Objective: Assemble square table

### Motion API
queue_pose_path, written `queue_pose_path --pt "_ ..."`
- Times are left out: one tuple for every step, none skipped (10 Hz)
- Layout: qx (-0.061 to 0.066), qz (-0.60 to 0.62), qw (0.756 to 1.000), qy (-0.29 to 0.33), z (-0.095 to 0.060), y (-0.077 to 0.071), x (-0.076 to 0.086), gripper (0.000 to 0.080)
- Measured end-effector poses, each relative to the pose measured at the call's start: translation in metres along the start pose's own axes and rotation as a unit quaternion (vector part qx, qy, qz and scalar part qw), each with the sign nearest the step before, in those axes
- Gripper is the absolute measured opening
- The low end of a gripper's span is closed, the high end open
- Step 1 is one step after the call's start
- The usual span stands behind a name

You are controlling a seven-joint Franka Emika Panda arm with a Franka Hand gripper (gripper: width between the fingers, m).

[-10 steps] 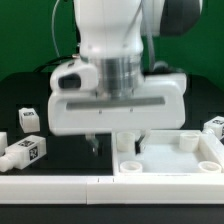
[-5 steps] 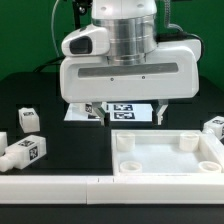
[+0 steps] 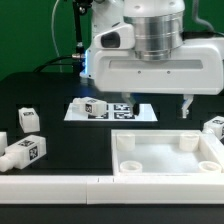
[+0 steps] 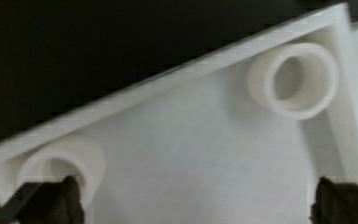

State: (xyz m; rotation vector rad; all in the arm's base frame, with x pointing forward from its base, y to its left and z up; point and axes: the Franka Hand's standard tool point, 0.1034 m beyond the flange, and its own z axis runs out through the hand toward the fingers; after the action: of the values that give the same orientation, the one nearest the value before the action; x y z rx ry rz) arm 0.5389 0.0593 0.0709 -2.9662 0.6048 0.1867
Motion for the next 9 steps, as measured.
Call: queue_pose_path --pt "0.002 0.001 1.0 0.002 -0.002 -0.003 0.007 0.0649" --pt "0.002 0.0 1.0 0.003 -0.002 -0.003 0.009 0.0649" --pt "0.002 -0.001 1.0 0.003 -0.001 -0.003 0.008 0.0649" --pt "0.002 -0.001 1.0 0.003 -0.001 -0.003 0.008 0.0649" --pt "0.003 0.034 0.999 0.001 0.002 -0.007 0.001 0.0649" --pt "0.002 0.071 0.997 -0.009 0.012 -0.02 -0.022 0.0649" --pt "0.0 0.101 0.995 -0.02 0.019 -0.037 -0.042 0.0649" --pt "-0.001 0.128 0.991 -0.024 0.023 -0.054 -0.055 0.0649" --pt "0.004 0.13 0.991 -0.021 0.028 -0.064 -0.063 0.0649"
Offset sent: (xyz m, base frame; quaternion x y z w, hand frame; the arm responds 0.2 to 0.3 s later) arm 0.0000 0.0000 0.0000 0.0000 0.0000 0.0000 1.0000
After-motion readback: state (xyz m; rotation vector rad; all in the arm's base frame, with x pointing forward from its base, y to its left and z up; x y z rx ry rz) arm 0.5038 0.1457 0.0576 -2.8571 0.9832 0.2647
